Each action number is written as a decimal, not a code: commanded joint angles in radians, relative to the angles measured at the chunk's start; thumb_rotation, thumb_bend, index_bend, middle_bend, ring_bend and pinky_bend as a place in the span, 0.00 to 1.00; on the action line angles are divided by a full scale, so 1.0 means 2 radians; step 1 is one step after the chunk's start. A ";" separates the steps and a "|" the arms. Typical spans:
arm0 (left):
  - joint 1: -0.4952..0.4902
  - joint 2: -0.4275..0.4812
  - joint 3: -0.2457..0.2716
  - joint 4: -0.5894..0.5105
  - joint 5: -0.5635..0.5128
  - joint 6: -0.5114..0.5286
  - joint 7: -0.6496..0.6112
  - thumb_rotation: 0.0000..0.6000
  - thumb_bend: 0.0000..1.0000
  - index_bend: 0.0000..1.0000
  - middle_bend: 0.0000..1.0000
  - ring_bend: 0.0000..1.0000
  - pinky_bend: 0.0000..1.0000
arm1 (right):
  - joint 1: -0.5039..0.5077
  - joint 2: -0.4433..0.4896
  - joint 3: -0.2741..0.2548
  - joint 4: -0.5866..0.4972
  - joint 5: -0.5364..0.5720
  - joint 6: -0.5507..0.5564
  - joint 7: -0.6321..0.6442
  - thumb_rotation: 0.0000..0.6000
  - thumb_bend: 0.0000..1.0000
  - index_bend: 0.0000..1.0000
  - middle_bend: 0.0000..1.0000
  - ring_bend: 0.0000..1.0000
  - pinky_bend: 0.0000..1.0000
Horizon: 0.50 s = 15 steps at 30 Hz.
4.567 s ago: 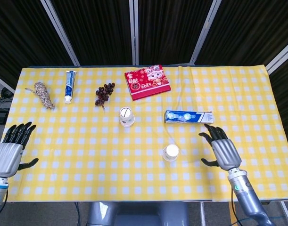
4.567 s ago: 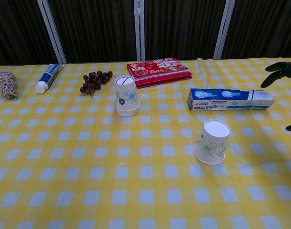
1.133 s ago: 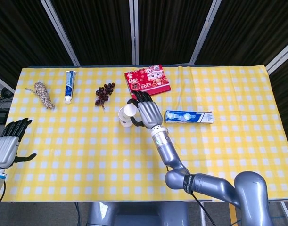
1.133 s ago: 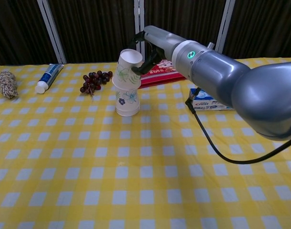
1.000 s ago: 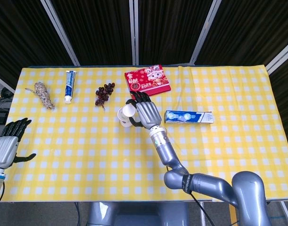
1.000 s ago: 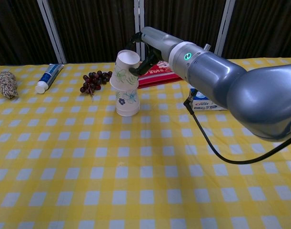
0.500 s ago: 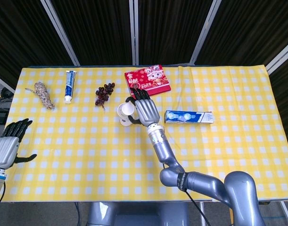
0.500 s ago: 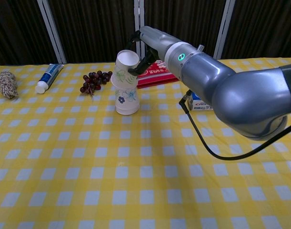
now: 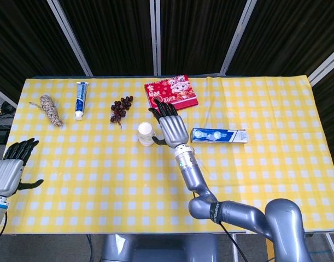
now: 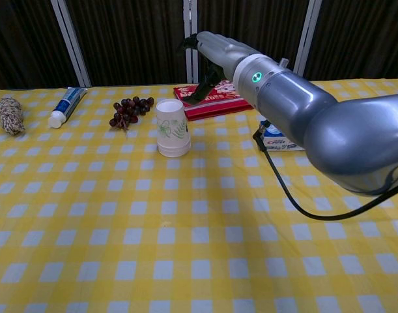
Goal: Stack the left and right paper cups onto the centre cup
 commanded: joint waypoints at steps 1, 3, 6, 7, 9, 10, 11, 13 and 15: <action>0.001 -0.001 0.001 0.000 0.001 -0.001 0.002 1.00 0.10 0.01 0.00 0.00 0.00 | -0.033 0.034 -0.024 -0.050 -0.011 0.017 -0.007 1.00 0.13 0.15 0.00 0.00 0.00; 0.002 -0.001 0.002 0.000 0.002 0.003 0.004 1.00 0.10 0.01 0.00 0.00 0.00 | -0.078 0.078 -0.065 -0.108 -0.035 0.036 -0.001 1.00 0.12 0.14 0.00 0.00 0.00; 0.003 -0.004 0.002 -0.001 0.004 0.006 0.009 1.00 0.10 0.01 0.00 0.00 0.00 | -0.129 0.132 -0.109 -0.165 -0.061 0.060 0.011 1.00 0.11 0.12 0.00 0.00 0.00; 0.003 -0.005 0.002 -0.002 0.005 0.007 0.012 1.00 0.10 0.01 0.00 0.00 0.00 | -0.145 0.149 -0.123 -0.180 -0.070 0.067 0.018 1.00 0.11 0.11 0.00 0.00 0.00; 0.004 -0.007 0.004 -0.003 0.008 0.009 0.016 1.00 0.10 0.00 0.00 0.00 0.00 | -0.175 0.180 -0.149 -0.199 -0.094 0.083 0.036 1.00 0.11 0.09 0.00 0.00 0.00; 0.006 -0.009 0.004 -0.003 0.010 0.013 0.018 1.00 0.10 0.00 0.00 0.00 0.00 | -0.193 0.200 -0.167 -0.203 -0.112 0.093 0.050 1.00 0.11 0.08 0.00 0.00 0.00; 0.007 -0.010 0.004 -0.003 0.011 0.016 0.020 1.00 0.10 0.00 0.00 0.00 0.00 | -0.207 0.215 -0.180 -0.203 -0.124 0.100 0.059 1.00 0.10 0.07 0.00 0.00 0.00; 0.010 -0.011 0.005 -0.002 0.012 0.021 0.024 1.00 0.10 0.00 0.00 0.00 0.00 | -0.229 0.237 -0.197 -0.200 -0.144 0.117 0.077 1.00 0.10 0.07 0.00 0.00 0.00; 0.013 -0.013 0.004 -0.001 0.012 0.028 0.027 1.00 0.10 0.00 0.00 0.00 0.00 | -0.255 0.257 -0.214 -0.190 -0.165 0.140 0.099 1.00 0.10 0.06 0.00 0.00 0.00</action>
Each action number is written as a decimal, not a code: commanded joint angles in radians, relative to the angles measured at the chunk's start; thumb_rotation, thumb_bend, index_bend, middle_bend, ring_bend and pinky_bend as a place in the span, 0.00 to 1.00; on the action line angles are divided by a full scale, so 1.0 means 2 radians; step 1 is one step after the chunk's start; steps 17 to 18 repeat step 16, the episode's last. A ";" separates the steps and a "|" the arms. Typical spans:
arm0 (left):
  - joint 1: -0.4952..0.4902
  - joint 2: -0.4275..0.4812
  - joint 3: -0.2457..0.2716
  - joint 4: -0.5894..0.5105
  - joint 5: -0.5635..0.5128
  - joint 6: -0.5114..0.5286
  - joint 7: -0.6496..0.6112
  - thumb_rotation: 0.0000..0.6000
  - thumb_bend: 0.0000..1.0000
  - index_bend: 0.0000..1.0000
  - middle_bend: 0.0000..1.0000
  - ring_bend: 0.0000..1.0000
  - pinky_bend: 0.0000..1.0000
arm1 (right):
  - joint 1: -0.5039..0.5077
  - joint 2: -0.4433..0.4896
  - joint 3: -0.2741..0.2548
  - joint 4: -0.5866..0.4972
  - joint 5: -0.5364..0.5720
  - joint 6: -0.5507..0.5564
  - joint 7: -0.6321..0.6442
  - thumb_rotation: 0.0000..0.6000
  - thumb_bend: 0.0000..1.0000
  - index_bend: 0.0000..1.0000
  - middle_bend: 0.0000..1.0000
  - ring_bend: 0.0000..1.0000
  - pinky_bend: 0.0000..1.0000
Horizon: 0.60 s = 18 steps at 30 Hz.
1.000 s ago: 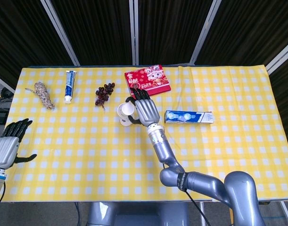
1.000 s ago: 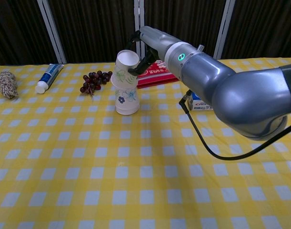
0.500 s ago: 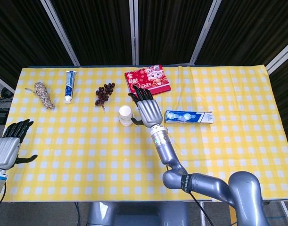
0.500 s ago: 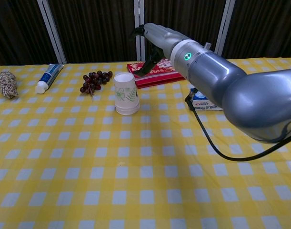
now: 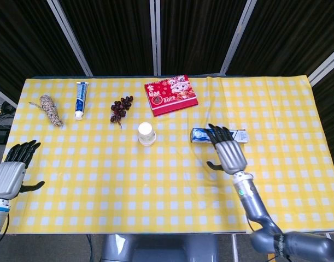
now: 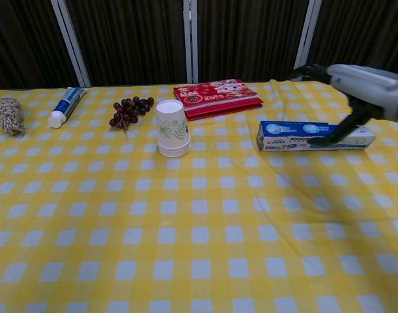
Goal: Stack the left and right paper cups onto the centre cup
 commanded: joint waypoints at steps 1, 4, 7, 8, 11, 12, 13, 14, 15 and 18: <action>0.005 -0.003 0.001 0.002 0.001 0.008 0.005 1.00 0.10 0.00 0.00 0.00 0.00 | -0.059 0.048 -0.045 0.006 -0.051 0.051 0.051 1.00 0.10 0.06 0.00 0.00 0.00; 0.012 -0.004 0.004 0.001 0.001 0.015 0.011 1.00 0.10 0.00 0.00 0.00 0.00 | -0.094 0.067 -0.066 0.021 -0.067 0.077 0.079 1.00 0.10 0.05 0.00 0.00 0.00; 0.019 -0.003 0.010 -0.005 0.003 0.021 0.014 1.00 0.10 0.00 0.00 0.00 0.00 | -0.121 0.077 -0.081 0.033 -0.076 0.094 0.103 1.00 0.10 0.05 0.00 0.00 0.00; 0.024 -0.003 0.014 -0.009 0.006 0.026 0.016 1.00 0.10 0.00 0.00 0.00 0.00 | -0.134 0.080 -0.088 0.038 -0.082 0.103 0.116 1.00 0.10 0.05 0.00 0.00 0.00; 0.037 -0.004 0.026 -0.012 0.016 0.039 0.028 1.00 0.10 0.00 0.00 0.00 0.00 | -0.164 0.087 -0.102 0.058 -0.098 0.127 0.140 1.00 0.10 0.05 0.00 0.00 0.00; 0.040 -0.006 0.029 -0.012 0.018 0.042 0.033 1.00 0.10 0.00 0.00 0.00 0.00 | -0.172 0.088 -0.105 0.065 -0.104 0.132 0.147 1.00 0.10 0.05 0.00 0.00 0.00; 0.043 -0.007 0.032 -0.012 0.019 0.043 0.037 1.00 0.10 0.00 0.00 0.00 0.00 | -0.179 0.090 -0.106 0.071 -0.107 0.138 0.154 1.00 0.10 0.05 0.00 0.00 0.00; 0.047 -0.008 0.034 -0.012 0.020 0.046 0.039 1.00 0.10 0.00 0.00 0.00 0.00 | -0.185 0.091 -0.106 0.075 -0.111 0.142 0.162 1.00 0.10 0.05 0.00 0.00 0.00; 0.050 -0.009 0.037 -0.013 0.022 0.049 0.041 1.00 0.10 0.00 0.00 0.00 0.00 | -0.190 0.093 -0.105 0.077 -0.115 0.147 0.171 1.00 0.10 0.05 0.00 0.00 0.00; 0.052 -0.009 0.038 -0.013 0.025 0.053 0.042 1.00 0.10 0.00 0.00 0.00 0.00 | -0.194 0.095 -0.104 0.079 -0.119 0.151 0.178 1.00 0.10 0.05 0.00 0.00 0.00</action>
